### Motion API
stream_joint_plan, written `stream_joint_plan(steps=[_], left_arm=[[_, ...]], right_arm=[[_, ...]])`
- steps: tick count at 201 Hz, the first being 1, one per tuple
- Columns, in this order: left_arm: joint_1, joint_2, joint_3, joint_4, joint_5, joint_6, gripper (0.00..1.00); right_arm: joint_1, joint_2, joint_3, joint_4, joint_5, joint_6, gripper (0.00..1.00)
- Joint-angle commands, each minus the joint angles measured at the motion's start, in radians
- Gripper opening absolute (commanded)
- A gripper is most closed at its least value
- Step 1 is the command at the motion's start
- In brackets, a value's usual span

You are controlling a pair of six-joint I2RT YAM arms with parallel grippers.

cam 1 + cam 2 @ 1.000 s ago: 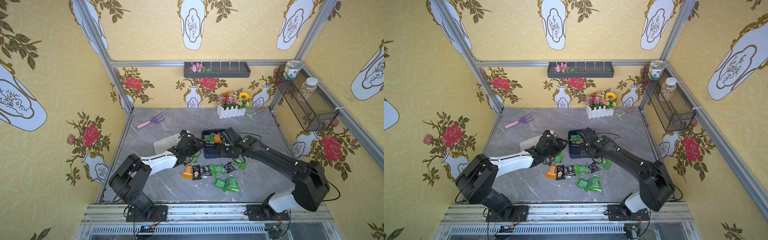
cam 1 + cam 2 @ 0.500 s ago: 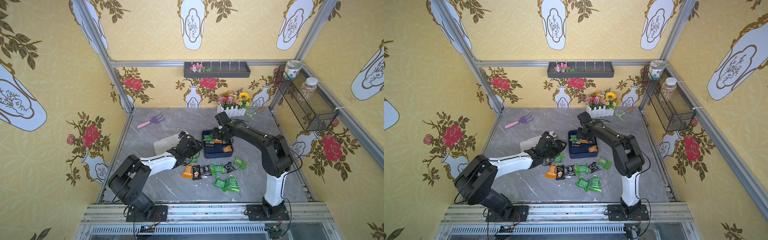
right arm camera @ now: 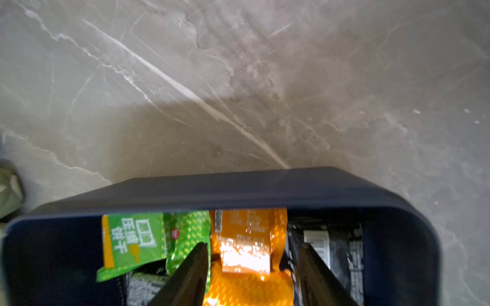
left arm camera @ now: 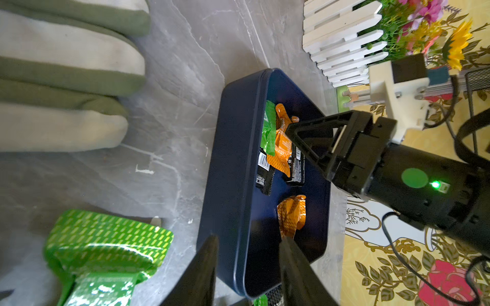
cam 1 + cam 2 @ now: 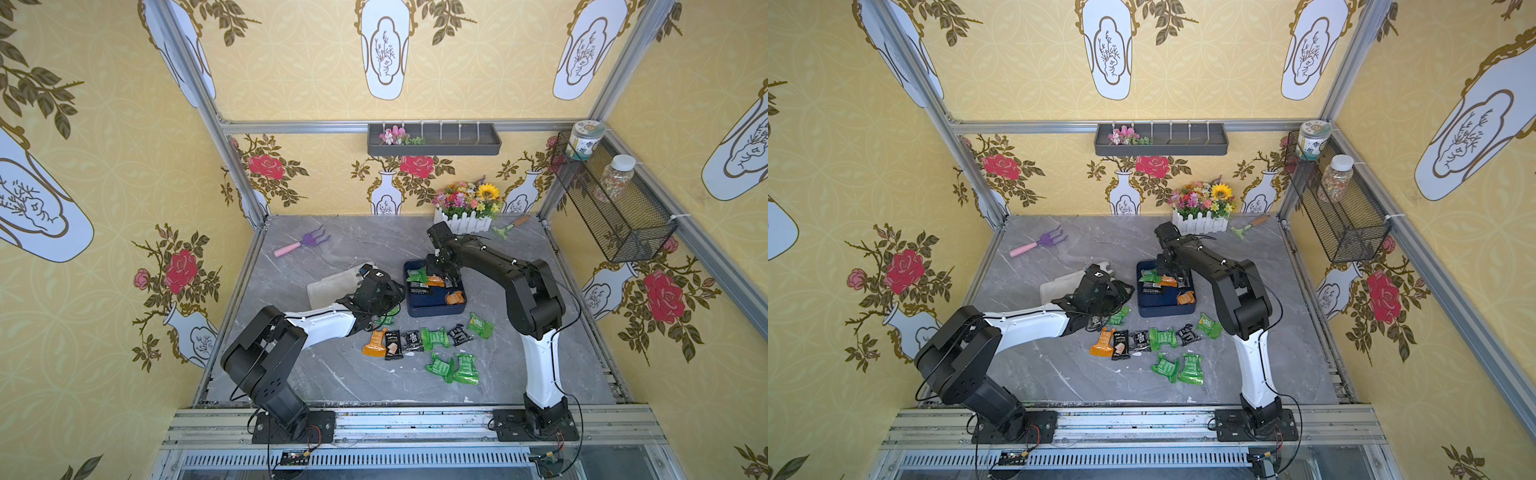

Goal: Take the cookies out of the storage box
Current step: Pick up the cookie from the storage box.

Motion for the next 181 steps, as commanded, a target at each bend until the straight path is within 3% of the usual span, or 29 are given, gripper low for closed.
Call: stream_joint_plan(steps=[1, 74, 181], left_arm=[[0.001, 0.011, 0.008, 0.01, 0.006, 0.002, 0.43], [0.0, 0.018, 0.014, 0.011, 0.011, 0.001, 0.43], [0.001, 0.015, 0.018, 0.004, 0.008, 0.004, 0.43]], right_arm=[[0.001, 0.02, 0.015, -0.002, 0.009, -0.03, 0.58], [0.001, 0.079, 0.038, -0.019, 0.007, -0.055, 0.58], [0.006, 0.018, 0.06, -0.049, 0.022, -0.059, 0.39]])
